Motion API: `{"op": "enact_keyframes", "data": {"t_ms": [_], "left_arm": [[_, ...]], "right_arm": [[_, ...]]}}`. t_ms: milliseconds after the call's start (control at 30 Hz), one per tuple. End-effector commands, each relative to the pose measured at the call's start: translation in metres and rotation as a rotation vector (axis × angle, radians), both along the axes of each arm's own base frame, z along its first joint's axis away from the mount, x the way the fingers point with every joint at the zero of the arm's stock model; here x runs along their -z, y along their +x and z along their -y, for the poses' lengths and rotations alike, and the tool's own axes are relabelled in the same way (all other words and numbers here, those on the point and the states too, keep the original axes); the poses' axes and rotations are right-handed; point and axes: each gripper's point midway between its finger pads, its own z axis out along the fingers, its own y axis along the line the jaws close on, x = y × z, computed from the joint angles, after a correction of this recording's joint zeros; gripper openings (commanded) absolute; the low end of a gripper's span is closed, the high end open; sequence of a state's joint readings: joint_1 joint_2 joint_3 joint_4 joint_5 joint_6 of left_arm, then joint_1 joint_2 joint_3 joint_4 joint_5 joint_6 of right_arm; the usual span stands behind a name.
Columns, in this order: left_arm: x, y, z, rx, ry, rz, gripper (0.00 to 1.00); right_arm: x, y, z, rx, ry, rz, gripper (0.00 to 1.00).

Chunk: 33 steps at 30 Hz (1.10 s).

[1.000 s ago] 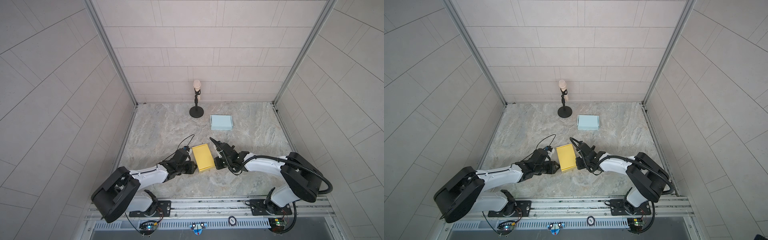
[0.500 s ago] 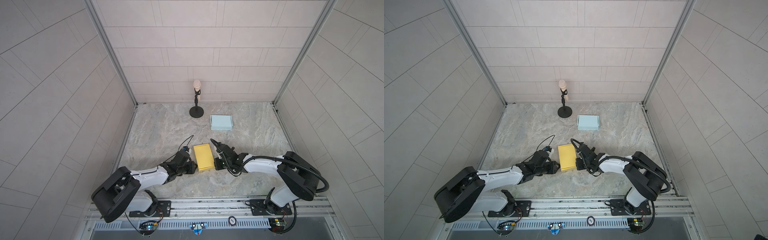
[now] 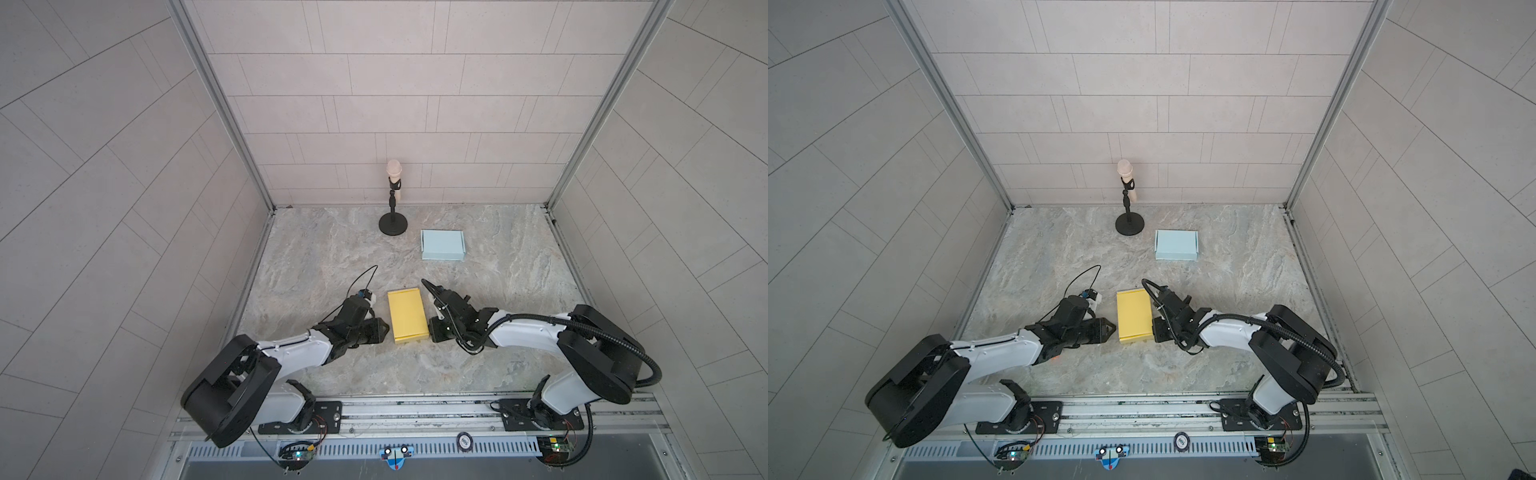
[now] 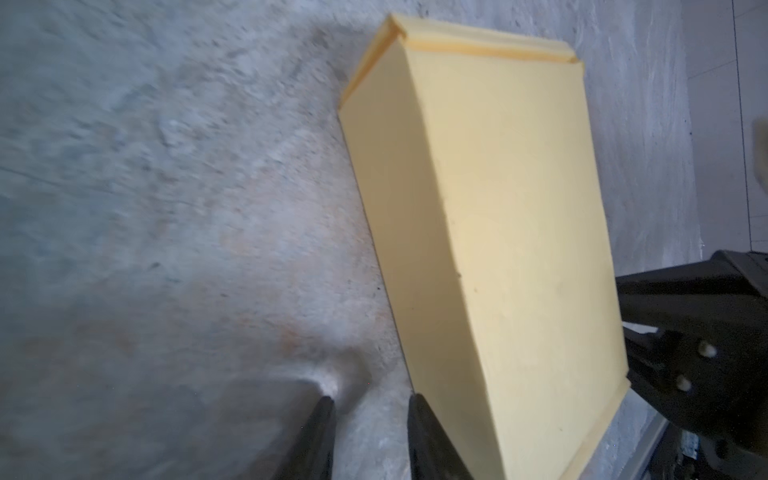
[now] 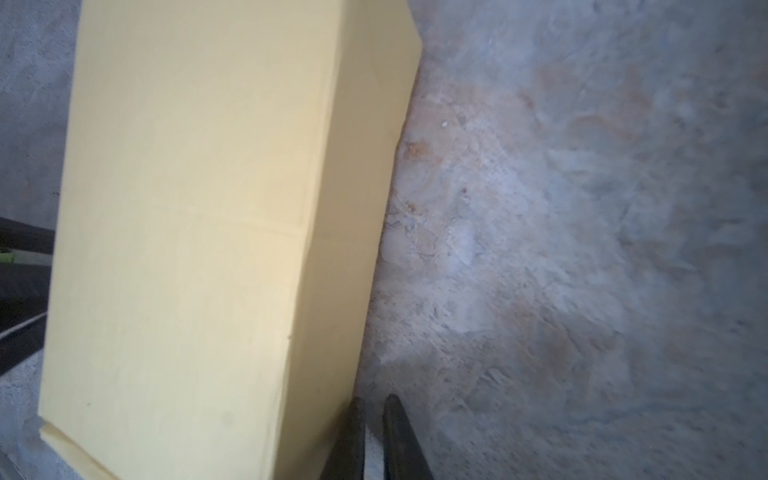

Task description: Fold the paper box

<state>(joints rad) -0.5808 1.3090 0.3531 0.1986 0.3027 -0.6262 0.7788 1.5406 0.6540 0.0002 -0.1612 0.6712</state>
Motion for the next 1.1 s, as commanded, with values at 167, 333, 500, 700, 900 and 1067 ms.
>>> {"op": "enact_keyframes", "data": {"t_ms": [167, 333, 500, 700, 900, 1067], "left_arm": [[0.002, 0.012, -0.016, 0.015, 0.079, -0.018, 0.34], [-0.003, 0.038, -0.016, -0.017, 0.071, -0.004, 0.34], [-0.004, 0.052, -0.004, -0.005, 0.030, -0.011, 0.34], [-0.004, 0.060, 0.010, 0.010, -0.024, -0.022, 0.33], [-0.003, 0.063, 0.025, 0.034, -0.032, -0.028, 0.33], [0.001, 0.069, 0.030, 0.019, -0.055, -0.041, 0.33]], "right_arm": [[-0.007, 0.023, 0.016, 0.026, -0.025, 0.020, 0.15], [-0.013, 0.046, 0.013, 0.031, -0.015, 0.034, 0.15], [-0.014, 0.062, 0.002, 0.021, -0.002, 0.041, 0.15], [-0.005, 0.070, -0.010, -0.001, 0.006, 0.021, 0.15], [-0.010, 0.071, -0.023, -0.024, 0.049, 0.016, 0.15], [-0.017, 0.069, -0.030, -0.040, 0.062, 0.025, 0.15]]}}
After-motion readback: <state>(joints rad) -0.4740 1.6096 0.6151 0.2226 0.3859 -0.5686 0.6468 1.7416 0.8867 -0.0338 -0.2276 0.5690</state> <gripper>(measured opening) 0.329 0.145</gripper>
